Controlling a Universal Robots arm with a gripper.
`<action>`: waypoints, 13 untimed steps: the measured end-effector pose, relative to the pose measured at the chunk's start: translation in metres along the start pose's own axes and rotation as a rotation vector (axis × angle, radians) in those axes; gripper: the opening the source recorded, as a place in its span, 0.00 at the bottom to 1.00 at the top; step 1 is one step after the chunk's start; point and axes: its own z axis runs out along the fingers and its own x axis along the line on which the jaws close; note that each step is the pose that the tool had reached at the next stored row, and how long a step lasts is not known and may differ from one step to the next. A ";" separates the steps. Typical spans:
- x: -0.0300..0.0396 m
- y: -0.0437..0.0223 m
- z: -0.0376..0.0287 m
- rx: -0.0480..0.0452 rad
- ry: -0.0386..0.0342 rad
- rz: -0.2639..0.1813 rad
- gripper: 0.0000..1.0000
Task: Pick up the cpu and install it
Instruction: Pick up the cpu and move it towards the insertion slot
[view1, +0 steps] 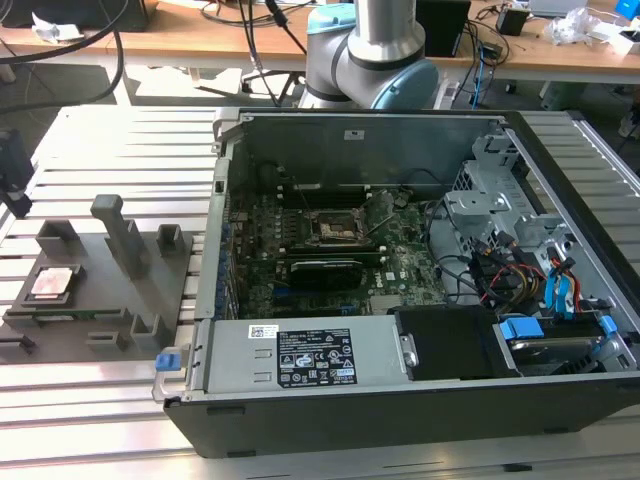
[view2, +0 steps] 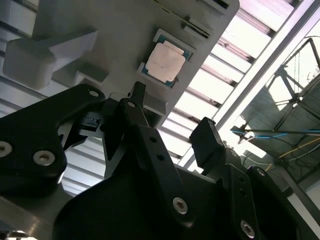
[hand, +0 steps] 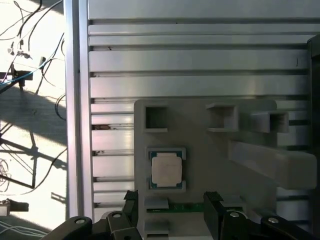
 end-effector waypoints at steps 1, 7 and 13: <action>0.0000 0.0000 0.0012 0.0000 -0.0001 0.000 0.63; 0.0001 0.0001 0.0066 0.0000 0.0000 0.000 0.63; 0.0003 0.0001 0.0119 0.0000 0.0000 0.000 0.63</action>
